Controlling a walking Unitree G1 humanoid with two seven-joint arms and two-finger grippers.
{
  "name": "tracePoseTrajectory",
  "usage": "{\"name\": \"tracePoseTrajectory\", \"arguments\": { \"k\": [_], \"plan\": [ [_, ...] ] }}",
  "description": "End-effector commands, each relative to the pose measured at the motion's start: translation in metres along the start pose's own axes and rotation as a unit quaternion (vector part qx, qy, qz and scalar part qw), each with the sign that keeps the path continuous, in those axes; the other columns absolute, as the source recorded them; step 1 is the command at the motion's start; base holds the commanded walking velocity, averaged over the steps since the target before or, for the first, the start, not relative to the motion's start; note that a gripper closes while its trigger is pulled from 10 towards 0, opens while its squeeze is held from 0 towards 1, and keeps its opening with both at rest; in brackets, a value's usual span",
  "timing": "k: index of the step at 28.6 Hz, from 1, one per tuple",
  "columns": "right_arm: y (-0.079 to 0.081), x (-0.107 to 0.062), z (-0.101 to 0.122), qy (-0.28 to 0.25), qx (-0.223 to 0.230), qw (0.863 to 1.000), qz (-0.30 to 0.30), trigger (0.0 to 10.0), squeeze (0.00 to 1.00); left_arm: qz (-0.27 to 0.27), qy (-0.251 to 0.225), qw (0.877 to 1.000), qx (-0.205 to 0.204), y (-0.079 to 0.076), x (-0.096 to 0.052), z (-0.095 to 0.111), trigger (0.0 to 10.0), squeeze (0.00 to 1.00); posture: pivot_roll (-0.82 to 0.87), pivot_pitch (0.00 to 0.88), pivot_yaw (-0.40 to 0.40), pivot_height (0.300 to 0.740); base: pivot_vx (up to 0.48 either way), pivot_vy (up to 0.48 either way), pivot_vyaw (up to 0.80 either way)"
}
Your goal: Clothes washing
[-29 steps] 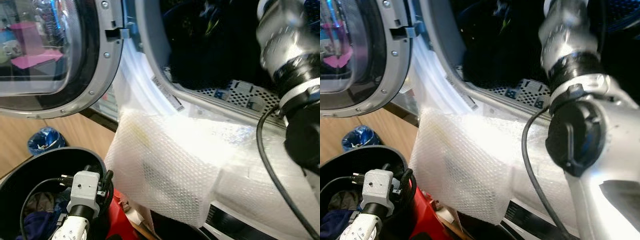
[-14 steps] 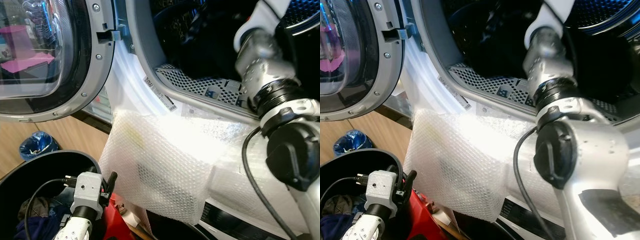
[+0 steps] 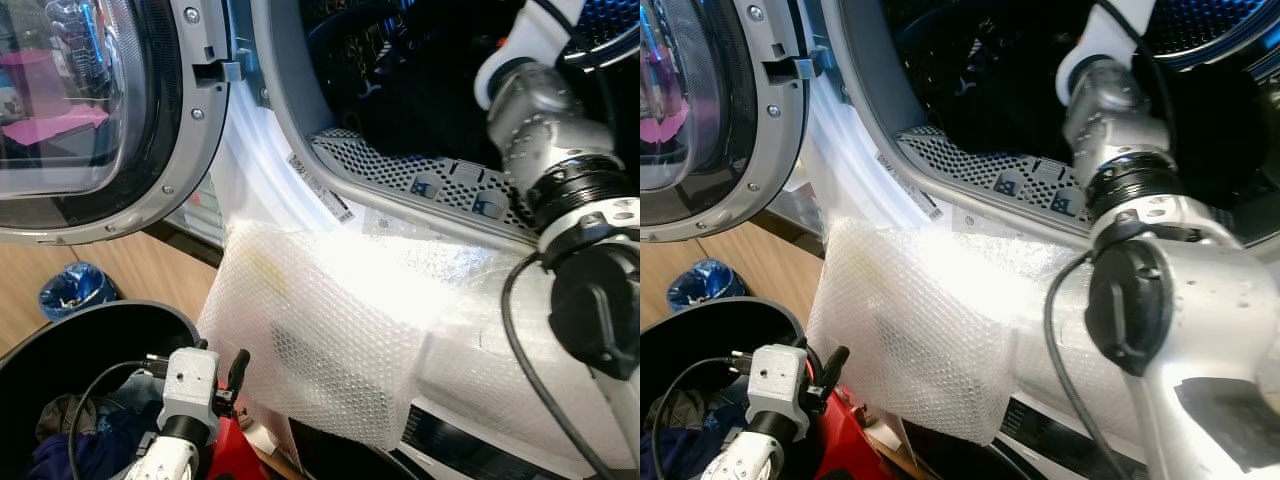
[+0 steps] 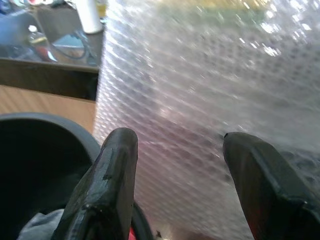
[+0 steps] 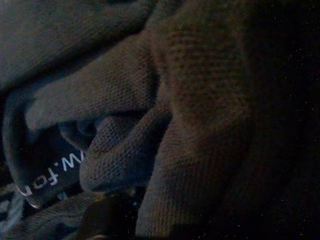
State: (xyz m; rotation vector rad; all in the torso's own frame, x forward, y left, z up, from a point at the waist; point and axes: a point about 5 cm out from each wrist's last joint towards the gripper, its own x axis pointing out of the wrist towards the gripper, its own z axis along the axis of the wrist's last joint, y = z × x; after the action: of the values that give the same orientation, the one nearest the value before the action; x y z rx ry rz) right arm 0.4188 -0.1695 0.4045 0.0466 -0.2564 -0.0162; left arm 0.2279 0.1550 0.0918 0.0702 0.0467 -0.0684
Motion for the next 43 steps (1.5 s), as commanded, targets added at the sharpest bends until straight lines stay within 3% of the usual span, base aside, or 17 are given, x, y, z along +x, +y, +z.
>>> {"name": "tracePoseTrajectory", "arguments": {
  "k": [1, 5, 13, 20, 23, 27, 31, 33, 34, 37, 39, 42, 43],
  "plan": [
    [-0.001, -0.001, 0.020, -0.025, -0.012, 1.000, 0.013, 10.0, 1.00, -0.008, 0.002, 1.000, -0.002, -0.002, 0.002, 0.000, 10.0, 0.00, 0.02, 0.035, -0.028, 0.740, 0.000, 0.000, 0.00],
    [0.001, -0.001, 0.018, -0.017, -0.040, 0.998, 0.039, 10.0, 1.00, -0.008, 0.004, 1.000, -0.004, -0.002, 0.003, -0.002, 10.0, 0.00, 0.01, 0.037, -0.035, 0.740, 0.000, 0.000, 0.00],
    [0.004, -0.004, 0.021, -0.017, -0.031, 0.993, 0.111, 10.0, 1.00, -0.008, 0.007, 1.000, -0.005, -0.002, 0.001, -0.004, 10.0, 0.00, 0.02, 0.036, -0.047, 0.740, 0.000, 0.000, 0.00],
    [-0.019, -0.017, 0.026, -0.028, -0.038, 0.987, 0.153, 10.0, 1.00, -0.011, 0.013, 1.000, -0.006, -0.002, -0.002, -0.006, 10.0, 0.00, 0.02, 0.039, -0.043, 0.740, 0.000, 0.000, 0.00],
    [-0.042, -0.026, 0.029, -0.037, -0.100, 0.987, 0.124, 10.0, 1.00, -0.012, 0.015, 1.000, -0.005, -0.001, -0.003, -0.007, 10.0, 0.00, 0.02, 0.039, -0.043, 0.740, 0.000, 0.000, 0.00],
    [-0.074, -0.035, 0.037, -0.051, -0.127, 0.990, 0.046, 10.0, 1.00, -0.013, 0.016, 1.000, -0.005, -0.001, -0.003, -0.008, 10.0, 0.00, 0.01, 0.032, -0.043, 0.740, 0.000, 0.000, 0.00],
    [-0.078, -0.045, 0.046, -0.082, -0.105, 0.990, 0.036, 10.0, 1.00, -0.017, 0.015, 1.000, -0.007, -0.002, -0.002, -0.007, 10.0, 0.00, 0.02, 0.034, -0.041, 0.740, 0.000, 0.000, 0.00],
    [-0.086, -0.053, 0.054, -0.101, -0.184, 0.978, -0.014, 10.0, 1.00, -0.018, 0.014, 1.000, -0.006, -0.002, -0.002, -0.007, 10.0, 0.00, 0.02, 0.036, -0.038, 0.740, 0.000, 0.000, 0.00],
    [-0.087, -0.054, 0.056, -0.105, -0.201, 0.974, -0.025, 10.0, 1.00, -0.018, 0.014, 1.000, -0.006, -0.002, -0.002, -0.007, 10.0, 0.00, 0.02, 0.036, -0.038, 0.740, 0.000, 0.000, 0.00],
    [-0.091, -0.057, 0.059, -0.109, -0.187, 0.976, -0.032, 10.0, 1.00, -0.018, 0.015, 1.000, -0.006, -0.001, -0.002, -0.007, 10.0, 0.00, 0.02, 0.036, -0.036, 0.740, 0.000, 0.000, 0.00],
    [-0.088, -0.061, 0.064, -0.125, -0.132, 0.983, -0.019, 10.0, 1.00, -0.018, 0.016, 1.000, -0.005, 0.000, -0.002, -0.007, 10.0, 0.00, 0.01, 0.035, -0.033, 0.740, 0.000, 0.000, 0.00],
    [-0.087, -0.064, 0.064, -0.126, -0.128, 0.984, -0.020, 10.0, 1.00, -0.019, 0.016, 1.000, -0.005, 0.000, -0.002, -0.007, 10.0, 0.00, 0.01, 0.035, -0.033, 0.740, 0.000, 0.000, 0.00],
    [-0.067, -0.068, 0.063, -0.130, -0.064, 0.988, 0.058, 10.0, 0.00, -0.020, 0.016, 1.000, -0.004, 0.000, -0.001, -0.007, 10.0, 0.00, 0.01, 0.038, -0.030, 0.740, 0.000, 0.000, 0.00]
  ]
}}
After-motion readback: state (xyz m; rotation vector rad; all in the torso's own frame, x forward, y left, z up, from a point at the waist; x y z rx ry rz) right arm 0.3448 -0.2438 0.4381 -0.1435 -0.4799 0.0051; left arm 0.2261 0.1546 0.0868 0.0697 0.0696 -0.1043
